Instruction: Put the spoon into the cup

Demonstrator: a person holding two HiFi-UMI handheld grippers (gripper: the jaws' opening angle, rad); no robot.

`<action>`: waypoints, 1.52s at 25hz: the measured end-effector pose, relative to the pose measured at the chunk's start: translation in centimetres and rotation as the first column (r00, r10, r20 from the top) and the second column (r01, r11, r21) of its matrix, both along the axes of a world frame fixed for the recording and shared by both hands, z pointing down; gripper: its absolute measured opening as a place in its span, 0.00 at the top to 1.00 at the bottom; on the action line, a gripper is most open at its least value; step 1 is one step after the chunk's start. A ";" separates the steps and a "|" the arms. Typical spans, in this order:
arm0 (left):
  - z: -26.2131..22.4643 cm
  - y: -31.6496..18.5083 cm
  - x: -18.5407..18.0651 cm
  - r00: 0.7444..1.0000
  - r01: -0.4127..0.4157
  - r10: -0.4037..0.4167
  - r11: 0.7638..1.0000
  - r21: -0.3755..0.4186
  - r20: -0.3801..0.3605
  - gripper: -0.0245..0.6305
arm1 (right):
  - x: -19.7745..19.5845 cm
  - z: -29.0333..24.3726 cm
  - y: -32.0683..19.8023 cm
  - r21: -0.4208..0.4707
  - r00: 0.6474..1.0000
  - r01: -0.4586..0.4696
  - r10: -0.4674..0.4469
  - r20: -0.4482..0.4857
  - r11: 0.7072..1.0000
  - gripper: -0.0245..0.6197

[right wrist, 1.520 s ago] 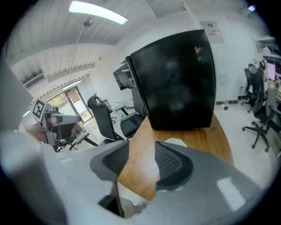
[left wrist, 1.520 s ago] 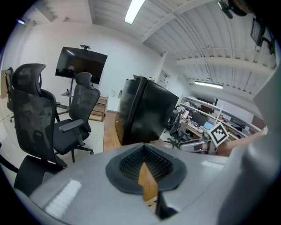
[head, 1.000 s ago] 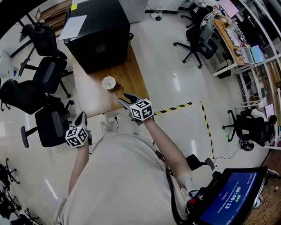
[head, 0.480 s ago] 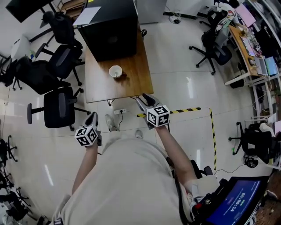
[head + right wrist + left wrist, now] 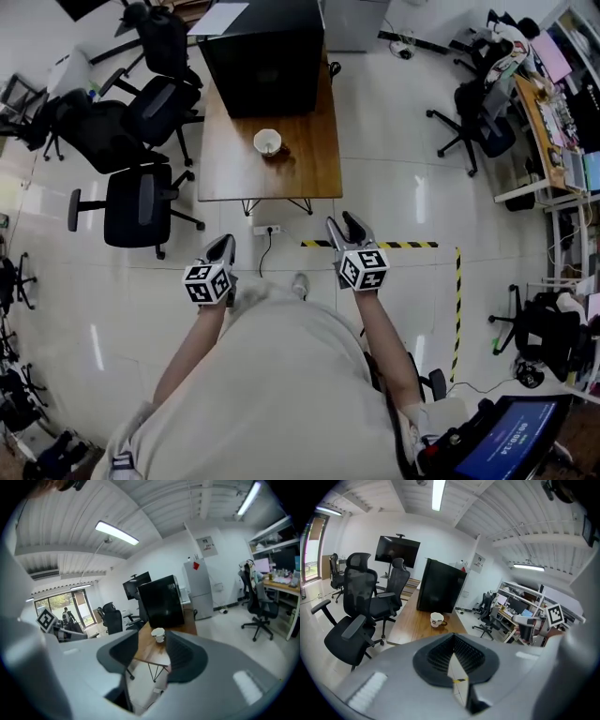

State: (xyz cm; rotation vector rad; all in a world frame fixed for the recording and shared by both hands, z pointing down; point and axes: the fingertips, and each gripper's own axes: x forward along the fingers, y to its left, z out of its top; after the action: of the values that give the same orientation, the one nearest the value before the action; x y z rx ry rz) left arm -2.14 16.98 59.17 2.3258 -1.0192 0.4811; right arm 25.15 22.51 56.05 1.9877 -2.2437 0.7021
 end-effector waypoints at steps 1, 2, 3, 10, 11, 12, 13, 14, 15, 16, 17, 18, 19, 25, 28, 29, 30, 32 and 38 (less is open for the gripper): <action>-0.4 -0.1 0.0 1.000 -0.002 0.002 1.000 0.008 -0.007 0.96 | 0.0 0.3 0.3 0.002 1.000 -0.006 0.006 0.011 1.000 0.69; -0.7 -0.2 -0.2 1.000 -0.003 0.003 1.000 0.006 -0.017 0.96 | -0.2 0.3 0.4 0.016 0.999 -0.012 0.011 0.032 1.000 0.69; -0.9 -0.4 -0.5 0.999 -0.004 0.004 1.000 -0.004 -0.032 0.96 | -0.6 0.0 0.3 0.042 0.998 -0.019 0.016 0.061 0.999 0.69; -1.9 -2.5 -3.9 0.998 -0.032 0.030 0.999 -0.030 -0.050 0.96 | -3.4 -3.1 0.3 0.160 0.970 -0.127 0.089 0.224 0.979 0.69; -2.0 -3.1 -4.3 0.998 -0.032 0.030 0.999 -0.026 -0.050 0.96 | -3.9 -3.4 0.3 0.179 0.970 -0.129 0.086 0.229 0.975 0.69; -2.1 -3.6 -4.7 0.998 -0.031 0.030 0.999 -0.024 -0.052 0.96 | -4.2 -3.6 0.3 0.194 0.969 -0.133 0.086 0.233 0.972 0.69; -2.2 -3.8 -5.2 0.998 -0.032 0.030 0.999 -0.023 -0.055 0.96 | -4.5 -3.7 0.5 0.204 0.967 -0.140 0.090 0.238 0.969 0.69; -2.2 -3.6 -5.7 0.998 -0.036 0.035 0.999 -0.022 -0.053 0.96 | -4.8 -3.9 0.9 0.209 0.965 -0.148 0.095 0.244 0.967 0.69; -2.2 -3.3 -6.2 0.998 -0.044 0.043 0.999 -0.020 -0.048 0.96 | -5.2 -4.1 1.3 0.215 0.963 -0.155 0.099 0.250 0.964 0.69; -2.1 -3.0 -6.7 0.998 -0.054 0.053 0.998 -0.017 -0.040 0.96 | -5.6 -4.4 1.7 0.224 0.962 -0.158 0.100 0.253 0.962 0.69; -2.0 -2.8 -7.1 0.998 -0.063 0.062 0.998 -0.016 -0.033 0.96 | -6.0 -4.6 2.0 0.234 0.962 -0.159 0.098 0.254 0.959 0.69; -1.7 -2.7 -7.5 0.997 -0.067 0.067 0.998 -0.019 -0.028 0.96 | -6.4 -4.7 2.1 0.242 0.963 -0.156 0.093 0.254 0.958 0.69; -1.4 -2.6 -7.8 0.997 -0.069 0.068 0.997 -0.025 -0.026 0.96 | -6.8 -4.7 2.0 0.246 0.962 -0.150 0.085 0.258 0.957 0.69; -0.7 -1.3 -7.7 0.996 -0.092 0.092 0.996 -0.018 -0.007 0.96 | -8.1 -4.8 1.5 0.261 0.956 -0.128 0.049 0.290 0.957 0.69; -1.4 -0.9 -7.3 0.992 -0.124 0.124 0.992 0.033 0.012 0.96 | -8.7 -4.8 1.4 0.256 0.965 -0.107 0.038 0.260 0.961 0.69; -1.7 -0.9 -7.2 0.991 -0.130 0.130 0.990 0.046 0.015 0.96 | -8.8 -4.7 1.3 0.248 0.968 -0.098 0.035 0.247 0.964 0.69; -1.9 -0.9 -7.0 0.991 -0.133 0.133 0.989 0.056 0.016 0.96 | -9.0 -4.5 1.3 0.239 0.973 -0.089 0.032 0.230 0.967 0.69; -2.1 -0.7 -6.8 0.991 -0.136 0.135 0.989 0.065 0.018 0.96 | -9.1 -4.0 1.3 0.219 0.982 -0.071 0.030 0.187 0.973 0.70; -1.3 -0.6 -5.9 0.990 -0.140 0.138 0.988 0.062 0.039 0.96 | -8.8 -2.1 1.5 0.185 0.996 -0.040 0.024 0.086 0.982 0.76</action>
State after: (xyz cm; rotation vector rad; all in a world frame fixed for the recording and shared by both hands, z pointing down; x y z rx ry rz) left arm -8.07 16.37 57.89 2.4655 -0.9042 0.5526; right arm 16.30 23.98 53.91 2.1185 -2.4122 0.6087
